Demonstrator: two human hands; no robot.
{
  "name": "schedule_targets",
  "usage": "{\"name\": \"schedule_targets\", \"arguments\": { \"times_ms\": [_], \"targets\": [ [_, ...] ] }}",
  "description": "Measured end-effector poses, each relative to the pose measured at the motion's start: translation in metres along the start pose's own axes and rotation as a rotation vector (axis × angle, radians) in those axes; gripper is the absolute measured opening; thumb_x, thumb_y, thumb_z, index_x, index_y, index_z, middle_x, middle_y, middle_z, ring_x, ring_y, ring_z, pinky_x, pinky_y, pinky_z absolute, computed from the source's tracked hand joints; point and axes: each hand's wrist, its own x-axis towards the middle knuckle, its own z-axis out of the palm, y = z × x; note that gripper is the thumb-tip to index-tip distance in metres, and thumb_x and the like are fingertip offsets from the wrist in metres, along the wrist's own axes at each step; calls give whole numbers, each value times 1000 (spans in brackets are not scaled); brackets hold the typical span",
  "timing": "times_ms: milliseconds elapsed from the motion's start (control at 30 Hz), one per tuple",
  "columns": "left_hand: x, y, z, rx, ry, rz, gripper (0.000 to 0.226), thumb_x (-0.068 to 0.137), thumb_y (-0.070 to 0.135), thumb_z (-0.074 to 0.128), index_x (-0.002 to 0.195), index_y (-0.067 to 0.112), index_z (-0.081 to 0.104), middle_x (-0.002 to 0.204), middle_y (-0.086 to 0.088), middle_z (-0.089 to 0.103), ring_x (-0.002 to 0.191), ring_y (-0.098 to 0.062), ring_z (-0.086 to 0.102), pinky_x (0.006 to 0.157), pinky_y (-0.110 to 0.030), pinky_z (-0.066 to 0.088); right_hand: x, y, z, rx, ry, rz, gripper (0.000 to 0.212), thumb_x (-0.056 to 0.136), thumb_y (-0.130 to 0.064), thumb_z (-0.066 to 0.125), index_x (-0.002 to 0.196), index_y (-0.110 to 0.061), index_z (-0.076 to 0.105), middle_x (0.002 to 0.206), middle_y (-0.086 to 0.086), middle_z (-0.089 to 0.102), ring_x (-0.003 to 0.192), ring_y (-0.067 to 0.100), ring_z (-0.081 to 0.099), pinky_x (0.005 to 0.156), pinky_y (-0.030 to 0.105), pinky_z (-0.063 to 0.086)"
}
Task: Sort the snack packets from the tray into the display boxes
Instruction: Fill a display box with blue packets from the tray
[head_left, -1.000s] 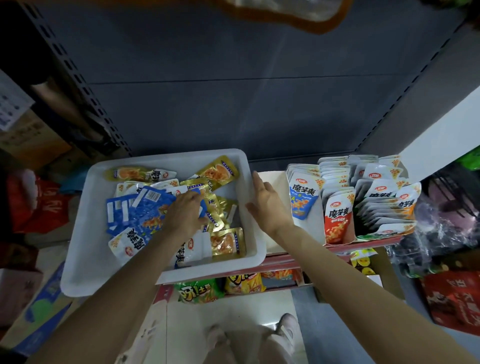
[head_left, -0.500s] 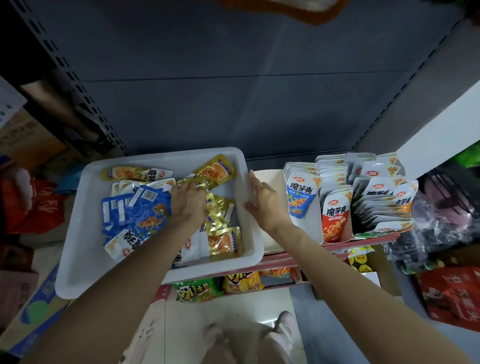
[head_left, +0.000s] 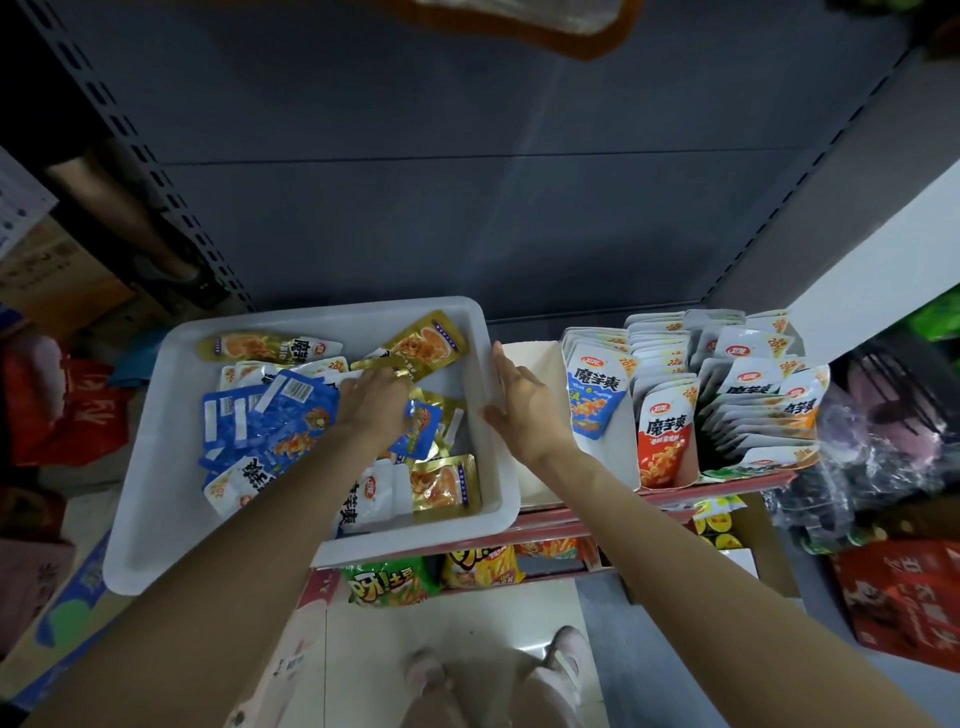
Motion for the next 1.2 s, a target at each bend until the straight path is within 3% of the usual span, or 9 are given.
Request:
{"name": "schedule_targets", "arguments": {
  "times_ms": [200,367,567,733,900,967,1033,1100,1200],
  "targets": [
    [-4,0,1,-142,26,21,47,80,27,71,120,24,45,127,-4,48,123,-24,41,96,-45,32,1,2,2,10,5,8,73,95,-20,52,151,-20,5,135,12,44,118,28,49,92,33,43],
    [5,0,-3,-50,-19,-13,48,78,35,73,119,20,52,127,-7,47,124,-26,39,98,-45,33,3,6,4,95,10,33,73,94,-18,55,150,-24,9,137,9,45,118,27,51,94,34,44],
    [8,-5,-3,-337,138,11,6,80,23,72,77,20,68,93,-1,70,95,-22,62,87,-38,46,4,12,9,211,36,51,73,91,-19,60,149,-29,18,133,4,54,114,25,56,95,40,49],
    [-5,6,-18,-537,288,119,11,85,25,67,85,15,65,87,3,69,84,-16,64,81,-34,48,5,10,8,225,30,55,73,91,-18,60,149,-27,16,132,7,53,111,25,57,93,38,50],
    [-27,23,-48,-706,382,339,6,84,14,67,85,10,63,84,5,64,81,-9,60,81,-31,50,-8,3,1,384,96,11,66,83,-18,70,140,-18,37,115,0,44,101,10,51,74,12,38],
    [-34,34,-61,-809,380,363,5,84,13,66,86,8,64,84,3,63,78,-1,57,78,-19,47,-12,2,-7,469,143,-18,37,84,-20,69,118,-10,56,104,2,56,89,12,57,69,13,45],
    [-36,46,-68,-855,391,383,5,84,13,66,86,9,64,82,6,61,77,3,56,74,-13,46,-15,5,-16,519,180,-24,18,86,-20,67,99,-9,60,89,5,63,77,19,61,68,28,55],
    [-34,56,-71,-834,427,372,10,82,16,69,89,10,64,83,9,59,77,3,56,74,-18,47,-18,14,-24,570,196,-12,13,87,-18,65,94,-8,60,86,9,66,78,25,66,67,40,57],
    [-24,65,-63,-730,510,168,43,76,26,76,111,10,58,106,-1,56,99,-13,51,83,-27,42,-26,30,-35,758,263,75,12,88,-10,63,99,-5,63,83,7,67,76,22,66,64,32,59]
  ]
}}
